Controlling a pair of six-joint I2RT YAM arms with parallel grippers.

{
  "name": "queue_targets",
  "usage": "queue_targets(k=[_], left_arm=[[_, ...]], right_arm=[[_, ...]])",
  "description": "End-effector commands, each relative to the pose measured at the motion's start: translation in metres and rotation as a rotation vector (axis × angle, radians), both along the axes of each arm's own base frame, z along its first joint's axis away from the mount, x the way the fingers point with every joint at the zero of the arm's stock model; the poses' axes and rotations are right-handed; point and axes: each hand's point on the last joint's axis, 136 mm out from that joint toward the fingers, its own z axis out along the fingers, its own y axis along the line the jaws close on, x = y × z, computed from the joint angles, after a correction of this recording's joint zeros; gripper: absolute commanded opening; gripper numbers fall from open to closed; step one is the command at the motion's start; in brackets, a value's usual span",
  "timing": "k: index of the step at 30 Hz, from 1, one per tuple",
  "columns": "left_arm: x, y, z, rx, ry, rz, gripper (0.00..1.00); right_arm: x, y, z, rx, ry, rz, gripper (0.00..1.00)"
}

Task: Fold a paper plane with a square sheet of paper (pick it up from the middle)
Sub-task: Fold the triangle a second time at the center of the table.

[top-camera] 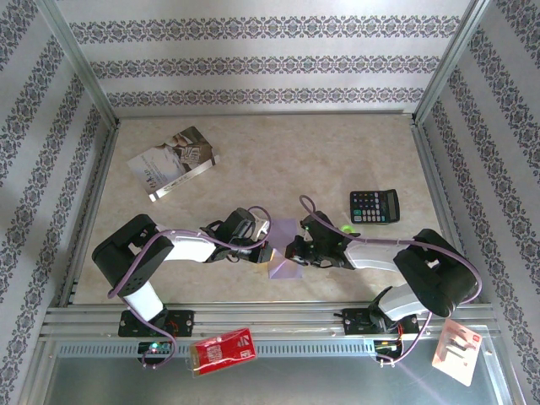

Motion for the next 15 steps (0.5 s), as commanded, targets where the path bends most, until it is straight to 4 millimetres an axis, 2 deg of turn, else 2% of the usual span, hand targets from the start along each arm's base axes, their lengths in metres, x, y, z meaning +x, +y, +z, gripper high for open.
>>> queue_targets(k=[1,7,12,15], left_arm=[[-0.01,0.029,-0.047,0.177,0.063,0.024,0.0],[-0.01,0.028,-0.047,0.179,0.065,0.024,0.0],[-0.011,0.029,-0.047,0.179,0.068,0.026,0.0],[-0.01,0.028,-0.045,0.175,0.067,0.025,0.0]], right_arm=[[-0.002,-0.004,0.005,-0.012,-0.002,0.032,0.0],[-0.002,0.011,0.031,0.047,-0.05,0.049,0.0],[-0.001,0.023,0.032,0.055,-0.054,0.062,0.0],[0.0,0.025,0.026,0.046,-0.045,0.065,0.0]])
